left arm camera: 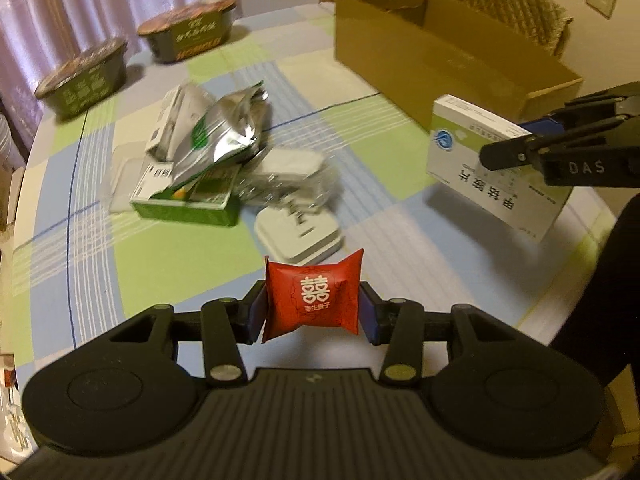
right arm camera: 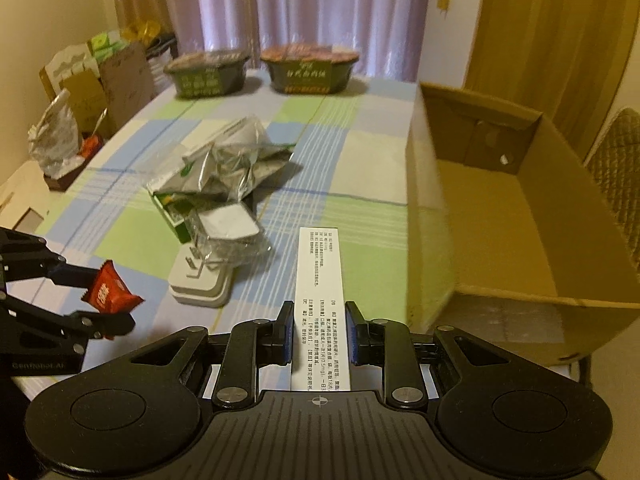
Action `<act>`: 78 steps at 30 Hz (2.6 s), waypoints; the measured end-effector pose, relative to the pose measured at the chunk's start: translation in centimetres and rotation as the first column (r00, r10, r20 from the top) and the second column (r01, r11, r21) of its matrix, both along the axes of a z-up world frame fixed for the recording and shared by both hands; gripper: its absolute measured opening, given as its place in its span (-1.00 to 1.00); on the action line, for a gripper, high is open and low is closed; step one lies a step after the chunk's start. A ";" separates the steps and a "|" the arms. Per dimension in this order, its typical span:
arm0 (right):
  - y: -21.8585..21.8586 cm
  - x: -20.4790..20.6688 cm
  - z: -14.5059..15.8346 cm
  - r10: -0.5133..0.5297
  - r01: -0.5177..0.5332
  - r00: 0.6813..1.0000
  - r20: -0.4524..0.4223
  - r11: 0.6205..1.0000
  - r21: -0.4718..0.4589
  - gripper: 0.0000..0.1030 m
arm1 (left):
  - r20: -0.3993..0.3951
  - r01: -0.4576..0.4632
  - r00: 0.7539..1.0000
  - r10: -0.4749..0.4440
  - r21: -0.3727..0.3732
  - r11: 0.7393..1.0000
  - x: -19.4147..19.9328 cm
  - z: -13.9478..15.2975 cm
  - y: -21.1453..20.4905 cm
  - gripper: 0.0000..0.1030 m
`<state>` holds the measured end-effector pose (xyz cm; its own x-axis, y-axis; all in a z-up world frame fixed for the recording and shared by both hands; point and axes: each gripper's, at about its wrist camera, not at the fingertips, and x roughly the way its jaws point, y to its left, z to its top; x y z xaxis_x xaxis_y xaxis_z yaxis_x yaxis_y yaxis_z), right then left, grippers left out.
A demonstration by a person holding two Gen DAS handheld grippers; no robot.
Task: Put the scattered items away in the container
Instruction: 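Carry both items to the cardboard box and open both tools to drop them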
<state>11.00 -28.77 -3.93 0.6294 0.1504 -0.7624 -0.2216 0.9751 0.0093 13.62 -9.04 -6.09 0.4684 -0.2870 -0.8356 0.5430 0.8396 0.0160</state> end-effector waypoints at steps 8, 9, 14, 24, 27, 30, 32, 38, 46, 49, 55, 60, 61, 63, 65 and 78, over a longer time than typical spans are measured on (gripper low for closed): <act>-3.7 -1.2 4.7 -0.075 0.073 0.991 0.112 0.997 0.022 -0.47 | 0.064 0.092 0.994 -0.091 -0.021 0.996 -0.3 3.6 -4.5 -0.20; -4.3 -1.2 5.2 -0.087 0.085 0.988 0.126 0.996 0.022 -0.47 | 0.074 0.108 0.992 -0.106 -0.024 0.994 -0.2 4.1 -5.3 -0.20; -8.2 -0.5 6.9 -0.150 0.149 0.973 0.175 0.989 0.017 -0.47 | 0.130 0.191 0.975 -0.183 -0.050 0.980 0.6 6.7 -10.1 -0.20; -15.2 2.0 7.1 -0.248 0.252 0.947 0.205 0.968 0.008 -0.47 | 0.196 0.307 0.938 -0.286 -0.085 0.948 4.1 8.7 -19.3 -0.19; -16.7 2.5 6.7 -0.270 0.272 0.942 0.201 0.962 0.017 -0.47 | 0.190 0.330 0.932 -0.309 -0.086 0.940 5.3 8.1 -21.2 -0.19; -17.7 3.0 6.2 -0.280 0.281 0.940 0.195 0.959 0.023 -0.47 | 0.188 0.351 0.924 -0.332 -0.077 0.933 6.0 7.3 -22.7 -0.19; -18.0 3.3 5.8 -0.283 0.283 0.940 0.189 0.959 0.027 -0.47 | 0.183 0.361 0.921 -0.344 -0.068 0.930 6.4 6.7 -23.4 -0.19; -18.3 4.3 5.1 -0.287 0.285 0.938 0.193 0.958 0.038 -0.47 | 0.171 0.367 0.919 -0.355 -0.038 0.930 7.0 4.9 -24.7 -0.06; -18.4 4.8 4.9 -0.283 0.282 0.939 0.196 0.959 0.033 -0.47 | 0.203 0.325 0.927 -0.316 -0.012 0.946 7.2 4.7 -23.5 0.21; -18.1 5.1 4.9 -0.277 0.277 0.941 0.195 0.961 0.031 -0.47 | 0.199 0.311 0.933 -0.300 -0.025 0.950 7.3 4.9 -22.5 0.21; -17.3 6.2 4.6 -0.248 0.250 0.950 0.188 0.968 0.013 -0.46 | 0.196 0.289 0.941 -0.276 -0.040 0.956 6.9 5.1 -21.0 0.24; -16.5 7.1 4.1 -0.210 0.217 0.957 0.199 0.976 -0.014 -0.17 | 0.184 0.276 0.947 -0.263 -0.050 0.960 6.7 5.1 -20.2 0.25; -16.5 7.0 4.1 -0.218 0.223 0.954 0.207 0.975 -0.001 0.63 | 0.183 0.274 0.948 -0.261 -0.051 0.960 6.6 5.1 -20.0 0.25; -16.8 6.7 4.4 -0.231 0.228 0.947 0.224 0.973 0.037 0.84 | 0.182 0.268 0.950 -0.255 -0.050 0.962 6.4 5.1 -19.6 0.26; -16.9 6.3 4.5 -0.238 0.236 0.945 0.222 0.971 0.038 0.84 | 0.181 0.257 0.953 -0.245 -0.050 0.965 6.3 5.0 -19.0 0.29; -14.8 -0.5 3.7 -0.298 0.284 0.933 0.200 0.954 0.095 0.84 | 0.129 0.146 0.982 -0.136 -0.072 0.987 3.3 4.0 -13.4 0.42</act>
